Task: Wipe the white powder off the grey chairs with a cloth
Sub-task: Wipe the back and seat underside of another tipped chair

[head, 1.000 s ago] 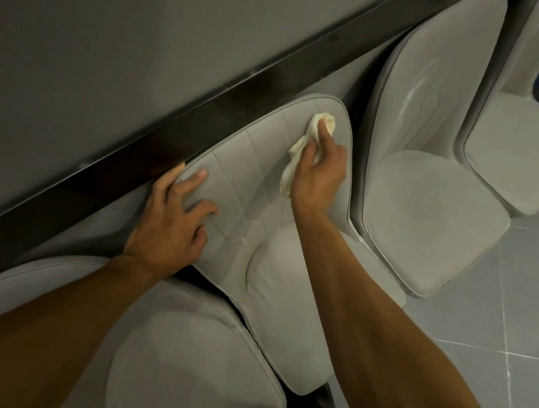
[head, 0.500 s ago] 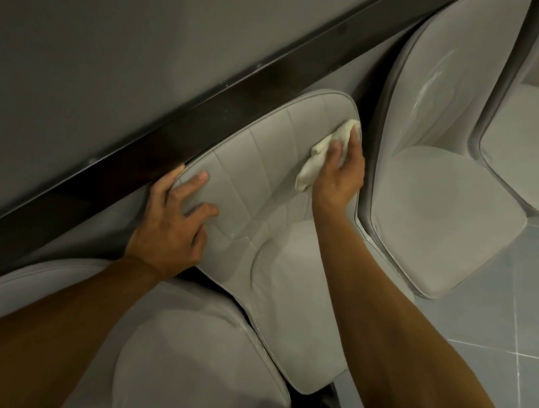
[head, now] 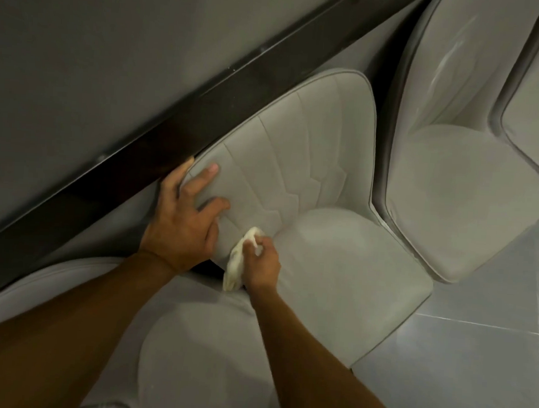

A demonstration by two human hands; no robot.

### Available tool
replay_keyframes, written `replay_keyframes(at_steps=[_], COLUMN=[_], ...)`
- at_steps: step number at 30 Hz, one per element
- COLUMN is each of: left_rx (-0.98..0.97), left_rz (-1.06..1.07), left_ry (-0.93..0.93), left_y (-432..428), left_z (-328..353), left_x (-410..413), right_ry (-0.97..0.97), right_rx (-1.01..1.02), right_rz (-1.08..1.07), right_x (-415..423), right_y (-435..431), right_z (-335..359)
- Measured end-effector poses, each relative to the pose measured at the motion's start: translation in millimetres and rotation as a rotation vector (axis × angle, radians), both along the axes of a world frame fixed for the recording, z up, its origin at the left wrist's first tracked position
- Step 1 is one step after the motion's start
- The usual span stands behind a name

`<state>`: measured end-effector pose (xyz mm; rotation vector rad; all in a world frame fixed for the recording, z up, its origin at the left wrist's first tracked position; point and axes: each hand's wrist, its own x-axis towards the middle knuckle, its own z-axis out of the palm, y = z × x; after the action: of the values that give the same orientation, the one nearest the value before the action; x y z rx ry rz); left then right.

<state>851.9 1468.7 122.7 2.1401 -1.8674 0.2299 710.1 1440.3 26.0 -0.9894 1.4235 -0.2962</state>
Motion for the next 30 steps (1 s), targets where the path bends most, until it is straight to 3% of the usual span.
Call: replay_keyframes(at_steps=[2,4,9,11,14,16,20,23,28,30], left_rx=[-0.005,-0.011,-0.009,0.001,0.006,0.009,0.003,0.008,0.032,0.03], left_rz=[-0.007,-0.013,-0.023,-0.023,-0.026,-0.025,-0.016,-0.012,-0.03,-0.037], left_ry=[-0.004,-0.014,-0.023,-0.023,-0.021,-0.025,-0.034,-0.046,-0.058,-0.069], left_y=[-1,-1,-1,-1,-1,-1,-1,0,1,1], left_z=[-1,-2,-4,-3,-4,-5,-7,-8,-9,-9], left_x=[1,2,2,2,2,3,3,3,5,6], right_ry=[0.142,0.194,-0.039,-0.021,0.152,0.187,0.082,0.015,0.185,0.235], right_rx=[0.113,0.054,-0.273,-0.23,-0.064,-0.04,-0.24,-0.433,-0.085,-0.09], right_rz=[0.041,0.051,-0.063,-0.006,0.086,0.046,-0.152,0.05,0.155,0.133], right_x=[-8,-15,-1,1,-10,-15,-9,1,-7,-12], right_y=[4,-2,3,10,4,-3,-6,15,7,-2], right_z=[-15,-17,6,-3,-25,-29,-13,-5,-24,-27])
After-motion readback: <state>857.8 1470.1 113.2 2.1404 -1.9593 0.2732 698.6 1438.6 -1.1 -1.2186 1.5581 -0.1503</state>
